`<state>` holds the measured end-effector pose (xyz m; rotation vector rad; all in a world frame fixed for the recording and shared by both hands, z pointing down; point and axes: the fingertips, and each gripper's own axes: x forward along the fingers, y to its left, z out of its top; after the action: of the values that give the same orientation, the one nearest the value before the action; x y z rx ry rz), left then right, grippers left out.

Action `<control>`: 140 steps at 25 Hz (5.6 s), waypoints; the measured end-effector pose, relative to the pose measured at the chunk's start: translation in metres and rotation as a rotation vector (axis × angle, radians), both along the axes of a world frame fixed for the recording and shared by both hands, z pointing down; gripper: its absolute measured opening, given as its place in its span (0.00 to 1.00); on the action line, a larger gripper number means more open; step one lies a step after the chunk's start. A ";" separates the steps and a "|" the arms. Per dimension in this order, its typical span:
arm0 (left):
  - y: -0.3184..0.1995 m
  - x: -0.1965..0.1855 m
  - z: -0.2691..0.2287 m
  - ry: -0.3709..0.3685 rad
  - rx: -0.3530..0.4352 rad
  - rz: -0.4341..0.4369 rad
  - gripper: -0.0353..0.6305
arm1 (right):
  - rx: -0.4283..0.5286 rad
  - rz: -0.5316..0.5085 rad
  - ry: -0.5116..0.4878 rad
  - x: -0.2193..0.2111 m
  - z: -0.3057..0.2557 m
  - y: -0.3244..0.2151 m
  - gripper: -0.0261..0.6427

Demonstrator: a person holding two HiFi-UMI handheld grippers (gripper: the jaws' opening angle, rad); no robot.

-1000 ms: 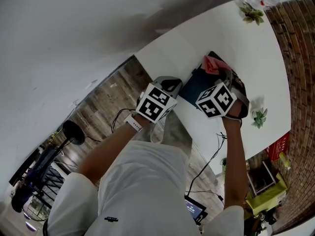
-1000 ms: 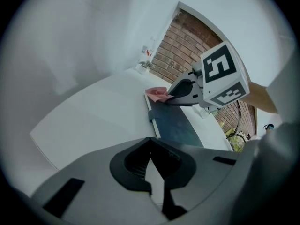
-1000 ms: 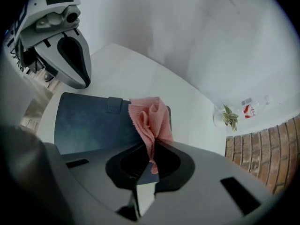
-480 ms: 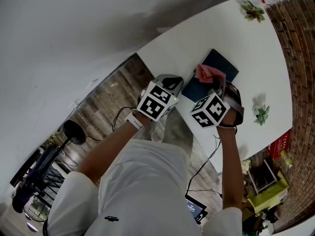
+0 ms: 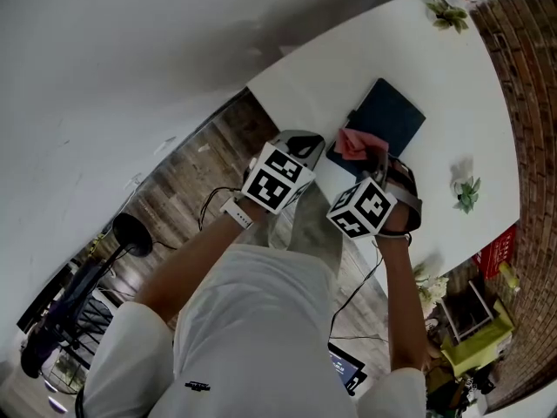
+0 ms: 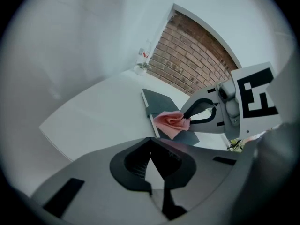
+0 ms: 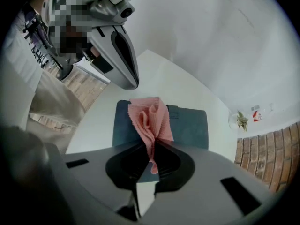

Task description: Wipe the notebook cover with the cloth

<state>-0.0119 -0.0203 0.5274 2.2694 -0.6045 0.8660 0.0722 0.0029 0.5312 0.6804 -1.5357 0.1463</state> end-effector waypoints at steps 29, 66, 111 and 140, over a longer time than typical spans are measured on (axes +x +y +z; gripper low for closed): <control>0.021 -0.014 -0.004 -0.001 0.013 -0.004 0.08 | 0.173 0.004 -0.044 0.008 -0.046 -0.062 0.08; 0.028 -0.013 0.006 -0.005 -0.030 -0.040 0.08 | 0.132 -0.120 -0.019 -0.024 -0.009 -0.032 0.08; 0.007 0.079 -0.013 -0.005 0.024 0.097 0.08 | 0.299 0.807 -0.602 0.119 -0.050 -0.024 0.09; 0.001 0.088 -0.003 -0.092 0.040 0.095 0.08 | 0.027 1.389 -1.100 0.124 0.005 -0.022 0.08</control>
<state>0.0760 -0.0194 0.5245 2.3197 -0.5631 1.0171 0.1959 -0.0195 0.5357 1.7657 -1.7278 1.7709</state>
